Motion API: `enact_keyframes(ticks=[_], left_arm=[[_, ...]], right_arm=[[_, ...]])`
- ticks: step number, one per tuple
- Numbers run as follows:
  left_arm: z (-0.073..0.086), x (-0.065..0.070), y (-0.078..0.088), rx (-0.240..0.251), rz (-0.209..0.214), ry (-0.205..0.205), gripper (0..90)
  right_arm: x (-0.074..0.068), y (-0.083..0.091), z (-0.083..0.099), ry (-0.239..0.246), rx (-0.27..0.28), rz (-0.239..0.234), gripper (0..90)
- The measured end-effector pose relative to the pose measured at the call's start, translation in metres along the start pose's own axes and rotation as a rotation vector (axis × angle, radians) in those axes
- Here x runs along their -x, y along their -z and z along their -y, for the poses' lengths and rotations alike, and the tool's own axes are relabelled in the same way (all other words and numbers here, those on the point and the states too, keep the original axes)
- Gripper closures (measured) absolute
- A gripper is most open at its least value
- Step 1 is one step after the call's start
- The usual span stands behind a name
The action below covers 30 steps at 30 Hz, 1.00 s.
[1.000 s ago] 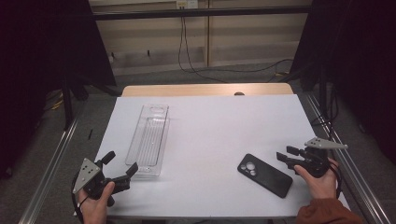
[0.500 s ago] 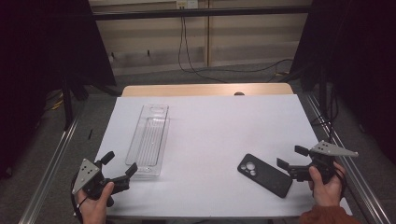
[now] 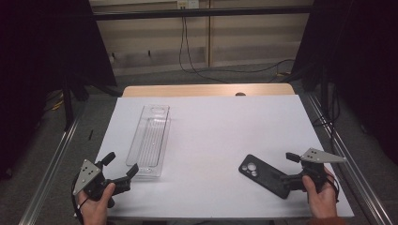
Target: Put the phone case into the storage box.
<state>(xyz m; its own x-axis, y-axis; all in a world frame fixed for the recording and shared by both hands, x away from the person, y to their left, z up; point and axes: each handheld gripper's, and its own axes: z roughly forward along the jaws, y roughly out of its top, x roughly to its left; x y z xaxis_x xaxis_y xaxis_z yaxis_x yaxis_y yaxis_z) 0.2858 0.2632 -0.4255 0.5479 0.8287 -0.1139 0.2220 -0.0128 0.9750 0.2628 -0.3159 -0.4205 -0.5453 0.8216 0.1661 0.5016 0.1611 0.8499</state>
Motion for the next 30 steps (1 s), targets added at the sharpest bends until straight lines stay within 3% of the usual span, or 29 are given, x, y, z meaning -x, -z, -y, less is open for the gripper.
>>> enact_keyframes(ticks=[1, 8, 12, 22, 26, 30], left_arm=[[0.0, 0.0, 0.0, 0.001, 0.0, 0.002, 2.7], [0.0, 0.0, -0.001, 0.001, 0.001, 0.003, 2.7], [0.0, 0.001, -0.001, -0.004, 0.004, -0.003, 2.7], [0.0, 0.001, -0.001, -0.002, 0.006, -0.001, 2.7], [0.001, 0.0, -0.001, -0.004, 0.003, -0.002, 2.7], [0.001, 0.001, -0.001, -0.005, 0.005, -0.002, 2.7]], right_arm=[[-0.002, -0.005, -0.002, 0.001, -0.02, -0.021, 3.5], [-0.008, -0.019, -0.009, 0.022, -0.099, -0.038, 3.0], [-0.006, -0.027, -0.01, 0.028, -0.176, -0.073, 2.6], [0.001, -0.037, -0.016, 0.017, -0.274, -0.084, 5.3], [0.0, -0.044, -0.017, 0.047, -0.345, -0.087, 6.1], [-0.001, -0.046, -0.019, 0.069, -0.374, -0.089, 6.5]])
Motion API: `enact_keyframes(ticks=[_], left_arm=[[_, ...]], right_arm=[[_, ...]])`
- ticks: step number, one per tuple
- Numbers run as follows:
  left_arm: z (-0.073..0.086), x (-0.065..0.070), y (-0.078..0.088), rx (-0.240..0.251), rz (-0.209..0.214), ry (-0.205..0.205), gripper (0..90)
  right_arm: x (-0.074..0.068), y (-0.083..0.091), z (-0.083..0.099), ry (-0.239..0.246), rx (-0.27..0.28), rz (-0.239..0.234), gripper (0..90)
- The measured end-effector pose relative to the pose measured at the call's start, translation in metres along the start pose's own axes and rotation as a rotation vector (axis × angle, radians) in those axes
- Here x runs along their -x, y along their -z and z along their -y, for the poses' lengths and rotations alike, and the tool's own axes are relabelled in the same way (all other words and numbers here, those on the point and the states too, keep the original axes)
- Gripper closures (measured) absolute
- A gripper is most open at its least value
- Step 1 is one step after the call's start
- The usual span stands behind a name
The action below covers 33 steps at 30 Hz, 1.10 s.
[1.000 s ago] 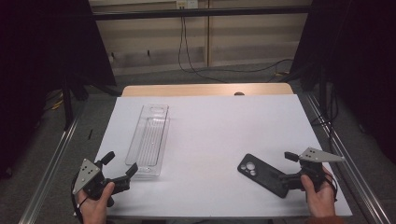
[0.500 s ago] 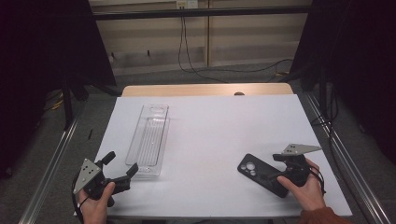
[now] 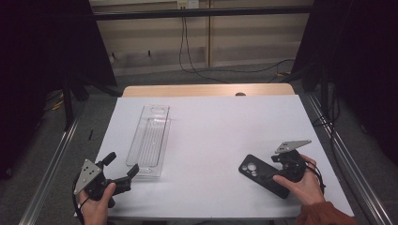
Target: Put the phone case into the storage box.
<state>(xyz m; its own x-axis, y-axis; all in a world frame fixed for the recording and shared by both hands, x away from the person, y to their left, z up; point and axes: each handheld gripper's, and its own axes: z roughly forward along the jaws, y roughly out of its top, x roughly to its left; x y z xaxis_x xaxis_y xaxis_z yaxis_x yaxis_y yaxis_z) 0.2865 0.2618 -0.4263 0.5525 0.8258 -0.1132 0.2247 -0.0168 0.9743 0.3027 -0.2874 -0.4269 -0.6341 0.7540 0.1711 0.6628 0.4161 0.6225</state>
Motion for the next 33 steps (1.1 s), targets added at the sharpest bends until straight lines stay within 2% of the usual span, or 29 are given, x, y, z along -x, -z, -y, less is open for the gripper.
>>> enact_keyframes(ticks=[2, 10, 14, 22, 27, 33], left_arm=[[0.0, 0.0, 0.0, 0.0, 0.0, 0.0, 2.7], [0.0, 0.0, 0.0, -0.001, 0.0, 0.0, 2.7], [0.0, 0.0, 0.0, -0.001, -0.001, 0.0, 2.7], [0.0, 0.0, 0.0, -0.002, -0.001, 0.0, 2.7], [0.0, 0.0, 0.0, 0.0, 0.0, 0.0, 2.7], [0.0, 0.0, -0.001, 0.0, 0.002, 0.0, 2.7]], right_arm=[[0.0, -0.002, -0.001, 0.004, -0.032, -0.004, 6.7], [-0.002, -0.011, -0.002, 0.03, -0.101, -0.019, 7.3], [-0.002, -0.014, -0.003, 0.044, -0.115, -0.006, 6.9], [-0.002, -0.021, -0.002, 0.064, -0.176, 0.007, 7.6], [-0.004, -0.021, -0.002, 0.099, -0.192, 0.027, 11.3], [-0.008, -0.024, -0.004, 0.138, -0.232, 0.054, 11.0]])
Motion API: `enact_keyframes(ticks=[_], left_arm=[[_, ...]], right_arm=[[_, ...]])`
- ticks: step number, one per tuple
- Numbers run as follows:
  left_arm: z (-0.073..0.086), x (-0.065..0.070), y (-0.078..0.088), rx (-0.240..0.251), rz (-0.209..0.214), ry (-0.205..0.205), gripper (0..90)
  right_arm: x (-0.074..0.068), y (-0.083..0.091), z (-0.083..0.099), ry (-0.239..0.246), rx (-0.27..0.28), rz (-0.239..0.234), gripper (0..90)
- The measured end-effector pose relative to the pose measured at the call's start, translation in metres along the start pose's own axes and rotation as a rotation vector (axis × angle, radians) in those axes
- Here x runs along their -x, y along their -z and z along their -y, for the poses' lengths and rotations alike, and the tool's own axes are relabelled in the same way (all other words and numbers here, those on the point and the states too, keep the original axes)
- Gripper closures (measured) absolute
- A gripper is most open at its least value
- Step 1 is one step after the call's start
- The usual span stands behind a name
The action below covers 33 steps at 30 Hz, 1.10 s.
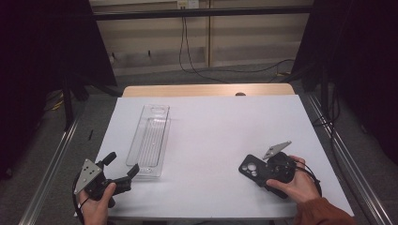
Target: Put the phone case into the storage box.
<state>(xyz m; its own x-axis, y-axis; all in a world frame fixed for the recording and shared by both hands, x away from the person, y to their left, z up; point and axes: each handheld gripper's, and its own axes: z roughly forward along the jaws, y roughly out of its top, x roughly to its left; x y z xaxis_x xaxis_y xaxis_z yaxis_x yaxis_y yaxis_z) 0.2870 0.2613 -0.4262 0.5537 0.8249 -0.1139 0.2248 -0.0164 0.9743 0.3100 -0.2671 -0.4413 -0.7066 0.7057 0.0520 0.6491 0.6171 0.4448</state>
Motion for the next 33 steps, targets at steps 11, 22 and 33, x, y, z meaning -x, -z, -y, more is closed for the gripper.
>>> enact_keyframes(ticks=[11, 22, 33], left_arm=[[-0.0001, -0.0001, 0.0002, 0.001, 0.002, 0.0, 2.7], [-0.0001, -0.0004, 0.0, -0.001, 0.0, -0.002, 2.7], [-0.0001, -0.0006, 0.0005, 0.001, -0.001, 0.001, 2.7]], right_arm=[[-0.0011, -0.0002, -0.0008, 0.006, -0.012, 0.004, 12.7], [-0.0023, 0.0006, -0.0015, 0.0, -0.011, 0.013, 14.4], [-0.0023, 0.0016, -0.0015, -0.02, -0.001, 0.018, 15.2]])
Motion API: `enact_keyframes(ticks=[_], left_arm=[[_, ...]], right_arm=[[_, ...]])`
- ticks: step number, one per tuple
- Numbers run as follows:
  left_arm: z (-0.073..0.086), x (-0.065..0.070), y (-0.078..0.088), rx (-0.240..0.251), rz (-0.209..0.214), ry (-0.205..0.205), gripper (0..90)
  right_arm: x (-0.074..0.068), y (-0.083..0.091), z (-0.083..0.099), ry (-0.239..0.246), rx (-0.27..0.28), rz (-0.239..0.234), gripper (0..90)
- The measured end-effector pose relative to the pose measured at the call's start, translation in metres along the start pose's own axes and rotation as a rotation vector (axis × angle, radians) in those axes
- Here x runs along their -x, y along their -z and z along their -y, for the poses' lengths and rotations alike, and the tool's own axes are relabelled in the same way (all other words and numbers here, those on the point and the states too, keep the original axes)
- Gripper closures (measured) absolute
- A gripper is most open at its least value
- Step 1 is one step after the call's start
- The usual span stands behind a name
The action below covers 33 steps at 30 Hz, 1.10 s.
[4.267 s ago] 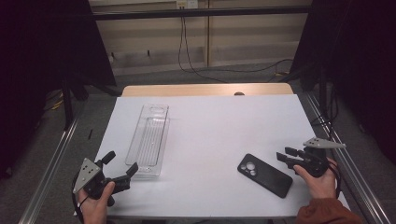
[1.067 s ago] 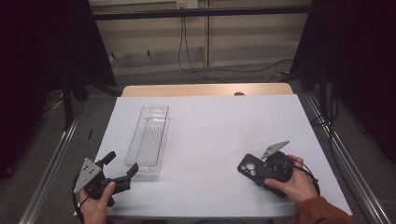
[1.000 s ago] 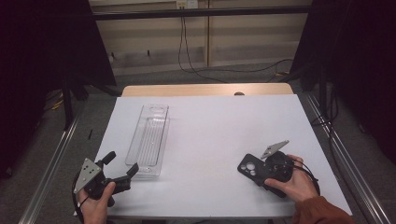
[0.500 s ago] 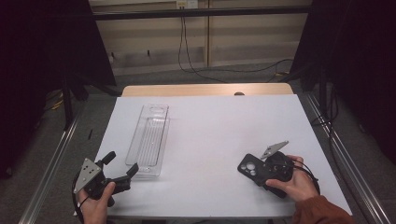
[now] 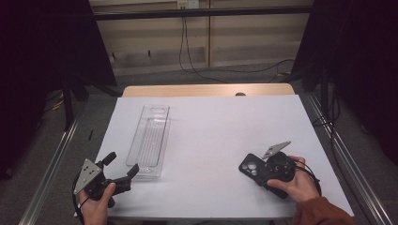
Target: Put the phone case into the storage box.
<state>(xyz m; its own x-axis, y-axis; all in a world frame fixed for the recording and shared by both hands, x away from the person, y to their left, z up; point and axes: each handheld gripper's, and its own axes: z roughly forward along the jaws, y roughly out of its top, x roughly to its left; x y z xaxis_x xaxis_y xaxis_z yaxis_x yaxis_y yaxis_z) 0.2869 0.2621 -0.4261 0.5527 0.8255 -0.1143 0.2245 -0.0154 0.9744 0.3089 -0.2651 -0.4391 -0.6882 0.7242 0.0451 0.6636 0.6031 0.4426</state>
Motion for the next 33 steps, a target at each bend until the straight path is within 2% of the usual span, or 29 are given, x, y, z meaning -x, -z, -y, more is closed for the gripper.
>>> enact_keyframes(ticks=[16, 22, 33], left_arm=[[0.0, 0.0, 0.0, -0.001, 0.0, 0.0, 2.7], [0.0, 0.0, 0.0, -0.001, 0.0, 0.0, 2.7], [0.0, 0.0, 0.001, -0.004, 0.002, -0.003, 2.7]], right_arm=[[0.001, 0.002, 0.001, -0.023, 0.023, 0.01, 15.2], [0.003, 0.007, 0.002, -0.047, 0.065, 0.02, 15.2], [0.004, 0.012, 0.003, -0.058, 0.138, 0.029, 15.2]])
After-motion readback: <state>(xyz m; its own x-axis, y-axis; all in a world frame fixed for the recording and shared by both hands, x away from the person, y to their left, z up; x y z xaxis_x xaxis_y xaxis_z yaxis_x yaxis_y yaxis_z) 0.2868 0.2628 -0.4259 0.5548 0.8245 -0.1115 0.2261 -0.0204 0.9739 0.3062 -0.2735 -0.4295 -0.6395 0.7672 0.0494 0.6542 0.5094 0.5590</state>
